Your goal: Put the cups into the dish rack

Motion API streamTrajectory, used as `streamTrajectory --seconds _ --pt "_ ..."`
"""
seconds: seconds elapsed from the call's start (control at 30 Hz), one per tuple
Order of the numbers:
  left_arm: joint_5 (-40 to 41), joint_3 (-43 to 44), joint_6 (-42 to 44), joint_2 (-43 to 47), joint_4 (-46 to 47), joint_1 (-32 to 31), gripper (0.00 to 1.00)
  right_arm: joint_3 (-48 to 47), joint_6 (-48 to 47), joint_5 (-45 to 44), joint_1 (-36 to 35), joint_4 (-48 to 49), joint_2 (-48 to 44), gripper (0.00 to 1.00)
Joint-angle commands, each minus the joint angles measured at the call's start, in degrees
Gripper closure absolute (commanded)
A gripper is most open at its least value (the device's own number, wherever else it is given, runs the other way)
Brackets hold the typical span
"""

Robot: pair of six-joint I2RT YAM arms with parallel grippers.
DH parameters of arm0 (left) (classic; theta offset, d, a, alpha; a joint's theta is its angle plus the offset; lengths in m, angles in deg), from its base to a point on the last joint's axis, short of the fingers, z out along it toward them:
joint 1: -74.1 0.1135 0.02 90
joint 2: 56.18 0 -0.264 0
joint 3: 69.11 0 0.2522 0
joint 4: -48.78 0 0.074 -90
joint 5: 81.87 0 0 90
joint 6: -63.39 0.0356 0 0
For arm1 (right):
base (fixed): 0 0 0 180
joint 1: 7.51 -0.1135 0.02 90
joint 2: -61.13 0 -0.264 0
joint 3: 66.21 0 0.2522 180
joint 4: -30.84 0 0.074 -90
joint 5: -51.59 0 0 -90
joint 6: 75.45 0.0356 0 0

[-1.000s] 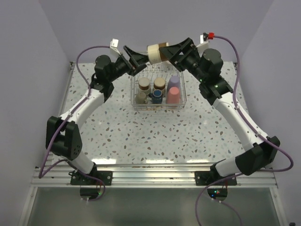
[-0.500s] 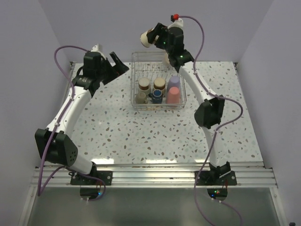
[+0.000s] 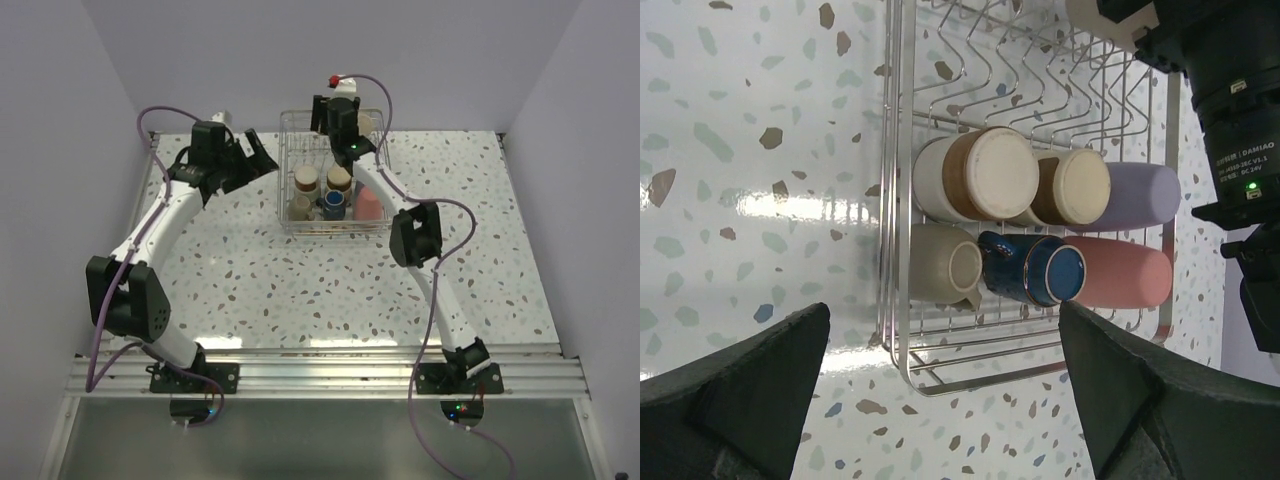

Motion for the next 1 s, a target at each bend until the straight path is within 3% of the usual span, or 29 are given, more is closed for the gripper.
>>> streamTrajectory --seconds 0.0,0.73,0.8,0.83,0.9,0.93,0.97 --pt "-1.4 -1.2 2.3 0.3 1.2 0.0 0.01 -4.8 -5.4 -4.5 -0.4 10.5 0.2 1.00" --pt "-2.9 -5.3 1.9 0.3 0.6 0.0 0.02 -3.7 -5.6 -6.2 -0.5 13.8 6.4 1.00" --pt "-2.8 -5.5 1.8 0.4 0.7 0.0 0.02 -3.4 -5.9 -6.3 -0.5 13.9 6.4 0.88" --pt "-2.8 -5.6 1.7 0.5 0.7 0.0 0.02 -3.0 -5.9 -6.3 -0.5 14.1 6.2 0.69" --pt "-2.7 -5.8 1.6 0.9 0.8 0.0 0.02 -2.6 -6.1 -6.2 -0.6 14.2 5.7 0.46" --pt "-2.7 -5.9 1.5 1.0 0.7 0.0 0.02 -2.1 -6.1 -6.1 -0.6 14.3 5.2 0.28" --pt "-2.6 -6.1 1.4 1.2 0.8 0.0 0.02 -1.9 -6.1 -6.0 -0.7 14.4 4.9 0.22"
